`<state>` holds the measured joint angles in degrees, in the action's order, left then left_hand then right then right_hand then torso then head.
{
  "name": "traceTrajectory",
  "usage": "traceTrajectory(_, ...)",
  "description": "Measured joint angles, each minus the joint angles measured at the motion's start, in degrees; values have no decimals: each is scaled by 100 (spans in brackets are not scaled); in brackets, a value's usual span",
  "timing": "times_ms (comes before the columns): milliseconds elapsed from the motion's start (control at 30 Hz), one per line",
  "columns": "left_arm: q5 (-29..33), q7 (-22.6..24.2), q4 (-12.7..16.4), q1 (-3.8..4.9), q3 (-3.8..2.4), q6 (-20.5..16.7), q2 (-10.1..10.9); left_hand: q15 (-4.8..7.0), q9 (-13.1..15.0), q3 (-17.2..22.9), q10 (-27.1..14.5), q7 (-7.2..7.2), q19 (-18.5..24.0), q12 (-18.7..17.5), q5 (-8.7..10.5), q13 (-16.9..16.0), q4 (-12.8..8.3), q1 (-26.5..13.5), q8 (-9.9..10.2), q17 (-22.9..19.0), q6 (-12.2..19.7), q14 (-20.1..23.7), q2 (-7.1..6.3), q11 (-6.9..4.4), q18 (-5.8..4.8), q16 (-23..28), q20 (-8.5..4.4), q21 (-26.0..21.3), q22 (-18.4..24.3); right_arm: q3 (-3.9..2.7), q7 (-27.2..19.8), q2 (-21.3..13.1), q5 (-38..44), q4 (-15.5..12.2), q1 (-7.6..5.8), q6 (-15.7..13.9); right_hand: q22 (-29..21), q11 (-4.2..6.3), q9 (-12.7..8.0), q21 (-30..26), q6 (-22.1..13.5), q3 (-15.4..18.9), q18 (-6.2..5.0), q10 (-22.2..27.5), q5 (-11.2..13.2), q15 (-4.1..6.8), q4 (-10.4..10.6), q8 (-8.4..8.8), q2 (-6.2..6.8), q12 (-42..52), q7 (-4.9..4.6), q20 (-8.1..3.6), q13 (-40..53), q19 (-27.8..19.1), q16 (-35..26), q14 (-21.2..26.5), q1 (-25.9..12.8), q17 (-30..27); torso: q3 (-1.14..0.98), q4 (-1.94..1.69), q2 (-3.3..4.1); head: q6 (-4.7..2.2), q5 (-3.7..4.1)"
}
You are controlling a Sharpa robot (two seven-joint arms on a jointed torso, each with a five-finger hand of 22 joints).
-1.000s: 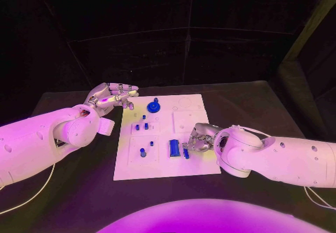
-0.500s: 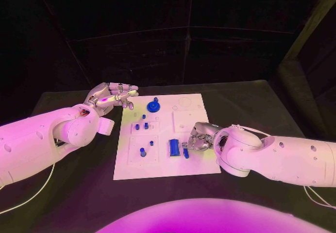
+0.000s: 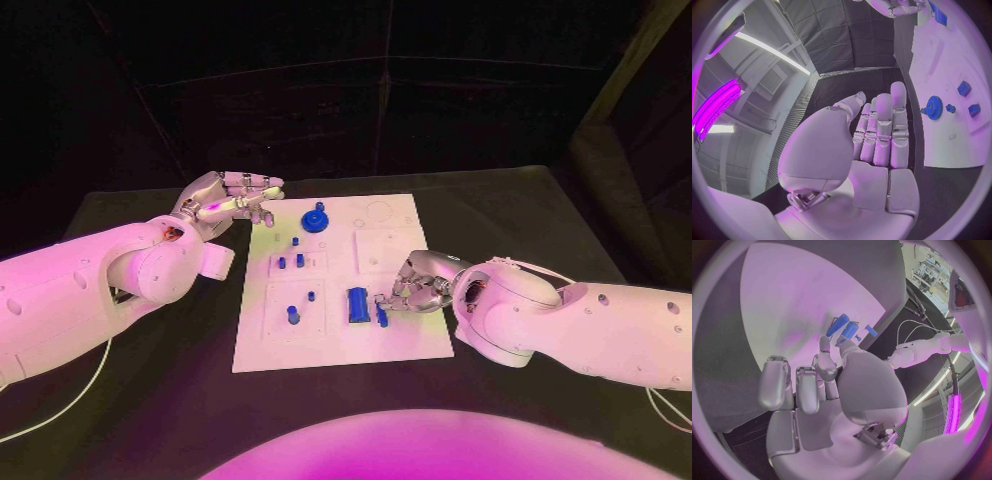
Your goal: Assemble the parts on the task board
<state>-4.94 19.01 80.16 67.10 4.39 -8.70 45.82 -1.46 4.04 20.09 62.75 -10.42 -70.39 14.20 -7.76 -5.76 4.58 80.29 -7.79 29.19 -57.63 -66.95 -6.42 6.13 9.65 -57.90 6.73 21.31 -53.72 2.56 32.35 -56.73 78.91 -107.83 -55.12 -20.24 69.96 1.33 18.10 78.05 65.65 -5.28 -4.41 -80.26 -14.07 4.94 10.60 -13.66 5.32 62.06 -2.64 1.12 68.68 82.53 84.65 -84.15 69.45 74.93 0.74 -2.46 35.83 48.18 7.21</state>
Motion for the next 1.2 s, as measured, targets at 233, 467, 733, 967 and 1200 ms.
traceTrajectory(233,0,-4,-8,0,0,2,-10,0,0,0,0,0,0,0,0,0,0,0,0,0,0,0,0,0,0,0,0,0,0,0,-358,-140,-135,-91,0,368,0,0,6,0,0,110,-1,0,233,0,-110,0,-1,-67,0,0,-33,0,0,0,169,0,1,7,1,-9,22)
traceTrajectory(467,0,-6,-12,0,0,4,-17,0,1,0,0,0,0,0,0,0,0,0,0,-1,0,0,0,0,0,0,0,0,-1,1,-502,-175,-183,-103,0,718,-10,0,5,0,0,154,-1,44,271,-1,-128,1,-20,-92,0,0,-43,0,0,0,188,-1,0,-7,4,-20,47)
traceTrajectory(733,0,-10,-17,-2,1,4,-17,0,1,0,0,0,0,0,0,0,0,0,0,-4,0,0,0,0,0,0,0,0,-1,1,-551,-164,-187,-78,0,889,-10,0,5,0,0,173,-1,44,292,-1,-109,2,-20,-92,0,0,-43,0,0,0,188,-1,2,-13,7,-9,41)
traceTrajectory(967,0,-13,-21,-3,1,5,-30,0,1,0,0,0,0,0,0,0,0,0,0,-4,0,0,0,0,0,0,0,0,-1,1,-536,-78,-151,-8,0,929,-2,0,4,0,0,204,-1,44,292,-1,-78,2,-72,-92,0,0,-32,0,0,0,212,-1,2,-12,7,-5,43)
traceTrajectory(1200,0,-15,-24,-5,2,5,-29,0,1,0,0,0,0,0,0,0,0,0,0,-4,0,0,0,0,0,0,0,0,-2,0,-465,-23,-115,77,0,814,18,0,9,22,0,311,-1,44,292,-1,29,-27,-195,-92,0,1,-1,0,0,0,89,-2,4,-21,6,-5,30)
